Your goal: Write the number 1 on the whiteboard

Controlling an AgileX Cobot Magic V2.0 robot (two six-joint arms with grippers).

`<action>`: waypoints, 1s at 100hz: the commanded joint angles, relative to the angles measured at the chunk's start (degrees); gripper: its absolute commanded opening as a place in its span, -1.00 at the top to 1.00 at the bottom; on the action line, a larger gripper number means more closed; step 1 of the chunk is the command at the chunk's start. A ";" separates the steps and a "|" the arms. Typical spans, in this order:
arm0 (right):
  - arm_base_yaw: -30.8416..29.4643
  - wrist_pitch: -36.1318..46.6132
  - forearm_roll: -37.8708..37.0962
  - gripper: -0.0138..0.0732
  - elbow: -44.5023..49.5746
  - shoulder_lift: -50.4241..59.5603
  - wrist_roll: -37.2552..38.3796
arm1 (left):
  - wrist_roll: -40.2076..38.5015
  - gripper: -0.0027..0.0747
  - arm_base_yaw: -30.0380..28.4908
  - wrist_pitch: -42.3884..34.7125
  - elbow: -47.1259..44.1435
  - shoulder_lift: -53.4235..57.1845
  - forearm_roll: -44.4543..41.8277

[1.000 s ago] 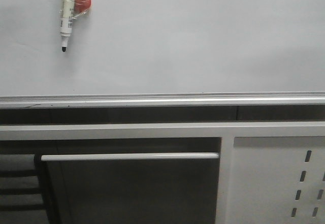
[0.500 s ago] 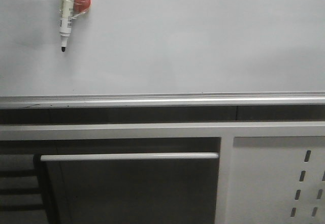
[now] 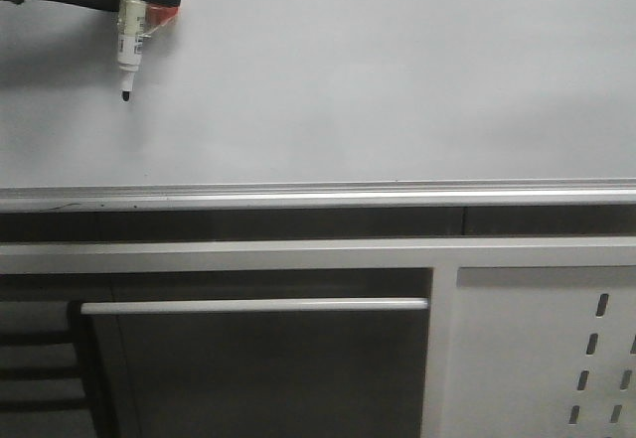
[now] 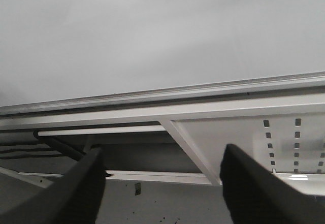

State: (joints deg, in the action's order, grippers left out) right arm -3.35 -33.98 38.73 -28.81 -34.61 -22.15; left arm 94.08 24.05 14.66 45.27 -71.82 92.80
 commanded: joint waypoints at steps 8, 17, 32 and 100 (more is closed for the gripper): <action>-0.23 2.56 1.46 -0.32 -2.08 -0.37 -0.62 | 0.05 0.43 0.04 -1.08 2.86 0.24 1.61; -0.23 2.35 1.46 -0.32 -2.08 -0.37 -0.62 | 0.81 0.90 0.04 -0.96 2.86 0.24 0.51; -0.23 2.35 1.46 -0.32 -2.08 -0.37 -0.62 | 1.15 0.98 0.04 -0.06 2.73 0.52 -0.87; 5.20 -26.52 24.72 -0.32 -17.54 -18.10 -29.41 | -9.28 0.98 11.99 23.16 0.32 3.25 -25.46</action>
State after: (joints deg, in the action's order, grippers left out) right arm -0.11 -56.87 58.28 -41.19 -48.58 -48.53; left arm 85.55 31.78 36.81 44.17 -68.38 66.93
